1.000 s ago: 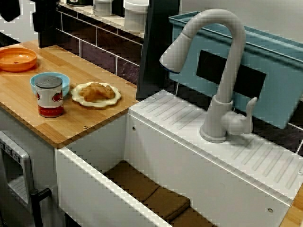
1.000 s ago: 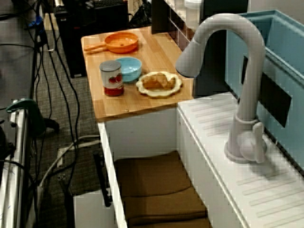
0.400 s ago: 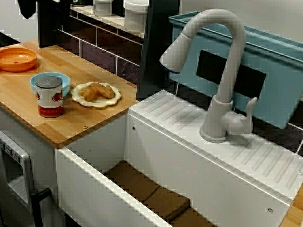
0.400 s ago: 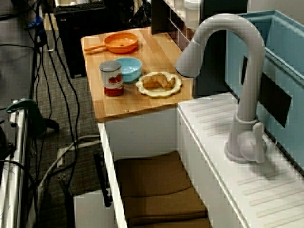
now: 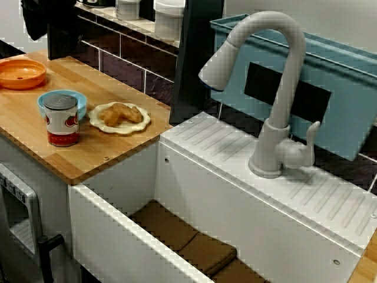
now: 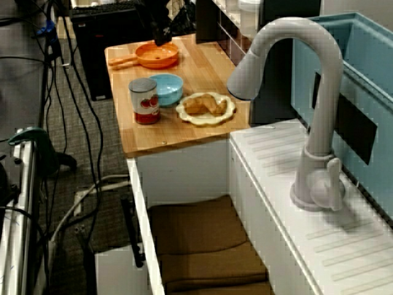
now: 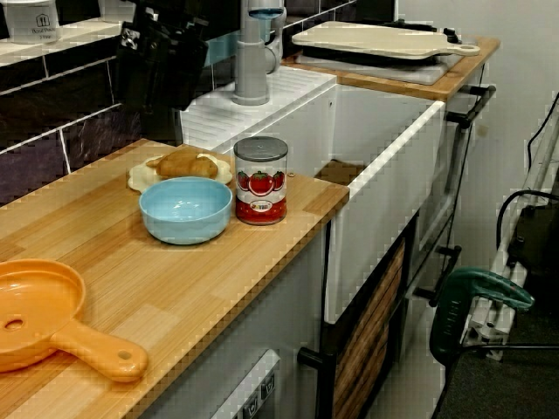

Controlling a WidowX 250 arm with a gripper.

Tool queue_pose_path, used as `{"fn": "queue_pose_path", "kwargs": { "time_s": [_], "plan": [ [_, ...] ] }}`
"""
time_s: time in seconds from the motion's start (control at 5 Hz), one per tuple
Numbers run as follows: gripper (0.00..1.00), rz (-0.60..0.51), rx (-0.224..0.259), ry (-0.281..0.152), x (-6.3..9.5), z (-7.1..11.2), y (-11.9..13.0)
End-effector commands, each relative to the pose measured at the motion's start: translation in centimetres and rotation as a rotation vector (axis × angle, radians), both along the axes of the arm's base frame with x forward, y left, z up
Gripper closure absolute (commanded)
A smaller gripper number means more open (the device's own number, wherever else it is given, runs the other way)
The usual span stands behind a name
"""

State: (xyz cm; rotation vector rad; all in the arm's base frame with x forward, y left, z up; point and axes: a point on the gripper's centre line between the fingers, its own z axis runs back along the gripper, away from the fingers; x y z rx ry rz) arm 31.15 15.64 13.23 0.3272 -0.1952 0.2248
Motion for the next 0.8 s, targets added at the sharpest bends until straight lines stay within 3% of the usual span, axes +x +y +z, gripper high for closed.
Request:
{"fn": "queue_pose_path", "kwargs": {
  "time_s": [0.0,0.2,0.4,0.6],
  "plan": [
    [0.0,-0.148,-0.136,0.036,-2.0,4.4,-8.5],
    [0.0,-0.2,-0.184,0.083,-5.3,5.5,-9.7],
    [0.0,-0.189,-0.202,0.083,-8.5,4.1,-10.1],
    [0.0,-0.161,-0.205,0.106,-10.6,1.2,-12.2]
  ]
}}
